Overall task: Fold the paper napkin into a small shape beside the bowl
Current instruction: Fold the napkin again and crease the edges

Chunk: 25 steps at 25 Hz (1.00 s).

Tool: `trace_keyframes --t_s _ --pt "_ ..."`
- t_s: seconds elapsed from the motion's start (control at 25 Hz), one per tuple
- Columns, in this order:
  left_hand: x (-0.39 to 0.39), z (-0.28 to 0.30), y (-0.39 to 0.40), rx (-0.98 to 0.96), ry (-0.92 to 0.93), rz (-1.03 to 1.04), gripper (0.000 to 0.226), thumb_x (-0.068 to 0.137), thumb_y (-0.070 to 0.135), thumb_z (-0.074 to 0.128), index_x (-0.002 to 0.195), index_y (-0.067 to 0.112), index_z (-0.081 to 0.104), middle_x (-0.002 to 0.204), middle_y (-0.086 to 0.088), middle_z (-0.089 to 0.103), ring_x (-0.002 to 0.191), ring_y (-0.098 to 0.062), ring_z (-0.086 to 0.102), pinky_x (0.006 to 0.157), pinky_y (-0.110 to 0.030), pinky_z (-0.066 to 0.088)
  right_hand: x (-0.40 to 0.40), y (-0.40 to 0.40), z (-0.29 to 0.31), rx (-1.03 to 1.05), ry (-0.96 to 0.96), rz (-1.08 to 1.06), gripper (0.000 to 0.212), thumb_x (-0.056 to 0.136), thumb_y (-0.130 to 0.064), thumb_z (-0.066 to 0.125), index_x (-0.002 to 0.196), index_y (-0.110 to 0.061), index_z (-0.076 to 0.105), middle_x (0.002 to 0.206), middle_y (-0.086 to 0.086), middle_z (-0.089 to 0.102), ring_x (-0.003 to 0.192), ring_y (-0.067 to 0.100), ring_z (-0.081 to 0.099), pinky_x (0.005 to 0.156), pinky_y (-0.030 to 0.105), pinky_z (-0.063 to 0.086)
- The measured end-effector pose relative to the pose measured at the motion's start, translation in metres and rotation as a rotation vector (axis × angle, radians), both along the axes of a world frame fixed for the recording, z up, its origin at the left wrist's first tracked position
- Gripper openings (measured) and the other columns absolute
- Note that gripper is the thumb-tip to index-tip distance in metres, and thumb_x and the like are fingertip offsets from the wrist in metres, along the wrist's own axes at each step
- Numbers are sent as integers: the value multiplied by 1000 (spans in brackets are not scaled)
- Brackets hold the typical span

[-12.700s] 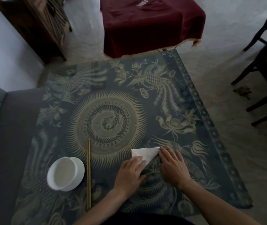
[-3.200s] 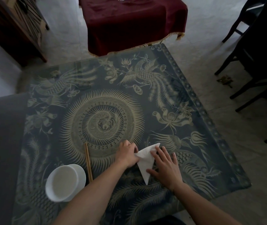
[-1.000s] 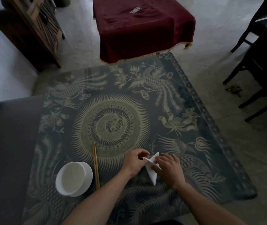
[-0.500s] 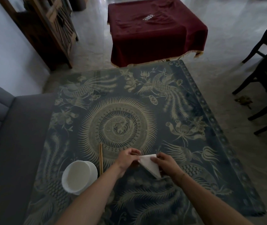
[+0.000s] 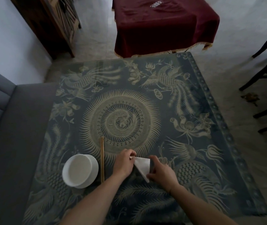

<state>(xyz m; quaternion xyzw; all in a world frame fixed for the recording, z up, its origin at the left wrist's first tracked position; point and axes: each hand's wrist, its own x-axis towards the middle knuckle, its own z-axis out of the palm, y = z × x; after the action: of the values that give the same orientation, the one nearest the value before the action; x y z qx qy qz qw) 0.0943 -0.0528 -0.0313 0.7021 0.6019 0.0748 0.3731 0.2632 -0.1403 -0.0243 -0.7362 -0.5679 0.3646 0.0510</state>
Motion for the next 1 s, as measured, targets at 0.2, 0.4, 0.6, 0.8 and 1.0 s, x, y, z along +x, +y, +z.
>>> trace_keyframes --t_s 0.2,0.4,0.6,0.8,1.0 --pt "-4 2 -3 331 205 -244 27 89 20 66 116 20 61 112 0 53 95 -20 57 72 -32 46 0 -9 -2 265 -241 202 69 71 -49 75 131 -28 48 119 -3 57 111 24 53 83 38 48" --pt "-21 -9 -43 517 169 -661 43 95 31 56 135 16 52 138 -6 52 127 -25 51 101 -42 43 1 -16 -8 331 -285 331 69 88 -54 53 145 -16 42 150 2 43 141 26 32 113 48 28" --pt "-40 -10 -52 297 408 -809 68 100 53 29 157 24 8 165 -2 4 150 -23 -5 118 -50 1 -1 -17 -14 133 -357 439 80 92 -65 17 152 -18 -8 160 -2 -14 143 22 -23 113 51 -13" --pt "-49 -6 -33 261 488 -979 74 94 64 27 151 42 -15 162 -6 -21 145 -28 -27 115 -58 -16 -3 -22 -17 72 -385 424 93 85 -80 16 148 -23 -22 154 -7 -33 138 27 -36 107 64 -21" --pt "-51 -8 -22 263 514 -1008 81 88 73 32 147 51 -18 157 -10 -33 141 -33 -35 112 -60 -19 -2 -20 -15 120 -361 389 98 83 -81 26 152 -21 -12 158 -2 -23 142 29 -28 109 64 -15"
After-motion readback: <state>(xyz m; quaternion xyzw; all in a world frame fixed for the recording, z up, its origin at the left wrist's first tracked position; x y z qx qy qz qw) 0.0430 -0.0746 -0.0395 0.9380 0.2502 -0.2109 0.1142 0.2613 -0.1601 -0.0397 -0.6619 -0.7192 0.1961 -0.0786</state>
